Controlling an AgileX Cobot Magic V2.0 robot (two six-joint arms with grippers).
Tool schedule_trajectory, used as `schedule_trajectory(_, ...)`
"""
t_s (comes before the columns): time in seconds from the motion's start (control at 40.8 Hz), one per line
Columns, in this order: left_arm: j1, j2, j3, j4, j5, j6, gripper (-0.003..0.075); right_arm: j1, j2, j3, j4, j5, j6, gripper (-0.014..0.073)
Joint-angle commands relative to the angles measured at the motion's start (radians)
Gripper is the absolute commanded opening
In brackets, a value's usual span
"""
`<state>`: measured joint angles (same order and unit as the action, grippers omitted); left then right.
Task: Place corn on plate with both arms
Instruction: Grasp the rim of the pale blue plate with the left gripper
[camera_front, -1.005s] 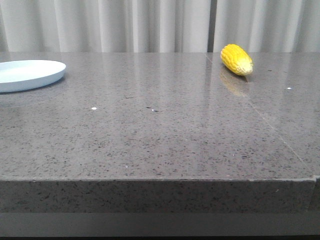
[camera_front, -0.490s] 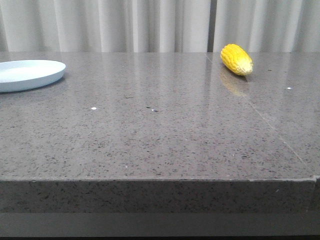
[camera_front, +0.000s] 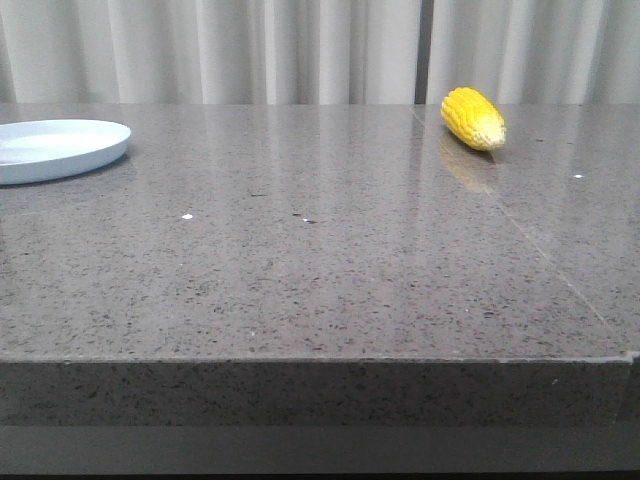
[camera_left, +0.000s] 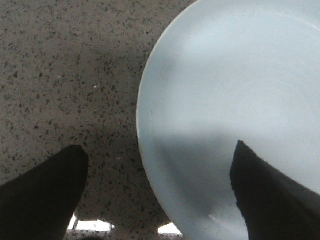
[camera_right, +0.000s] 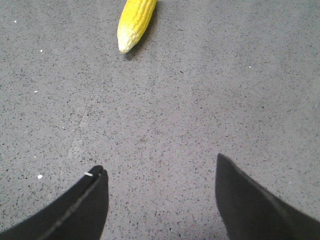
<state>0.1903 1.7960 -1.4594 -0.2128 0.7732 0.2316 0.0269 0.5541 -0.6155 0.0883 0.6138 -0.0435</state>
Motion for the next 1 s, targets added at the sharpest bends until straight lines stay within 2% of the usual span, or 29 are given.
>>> schedule_trajectory(0.0,0.001,-0.032,-0.036,-0.023,-0.063,0.001,0.0564,-0.007,0.012,-0.034,-0.008,-0.070,-0.007,0.0490)
schedule_trajectory(0.417,0.001,0.021,-0.036,-0.023,-0.072,0.001,0.0564,-0.007,0.012,-0.034,-0.008,-0.070,-0.007,0.0490)
schedule_trajectory(0.466,0.001,0.021,-0.036,-0.023,-0.074,0.001,0.0544,-0.007,0.012,-0.034,-0.008,-0.070,-0.007,0.0490)
schedule_trajectory(0.564,0.001,0.021,-0.036,-0.023,-0.079,0.003,0.0432,-0.007,0.012,-0.034,-0.008,-0.070,-0.007,0.0490)
schedule_trajectory(0.686,0.001,0.021,-0.036,-0.023,-0.079,0.003,0.0223,-0.007,0.012,-0.034,-0.008,-0.070,-0.007,0.0490)
schedule_trajectory(0.833,0.001,0.021,-0.036,-0.023,-0.079,0.003,0.0027,-0.007,0.012,-0.034,-0.008,-0.070,-0.007,0.0490)
schedule_trajectory(0.882,0.001,0.021,-0.036,-0.023,-0.079,0.003,-0.0022,-0.007,0.012,-0.034,-0.008,-0.070,-0.007,0.0490)
schedule_trajectory(0.98,0.001,0.012,-0.036,-0.025,-0.079,0.003,-0.0020,-0.007,0.012,-0.034,-0.008,-0.070,-0.007,0.0490)
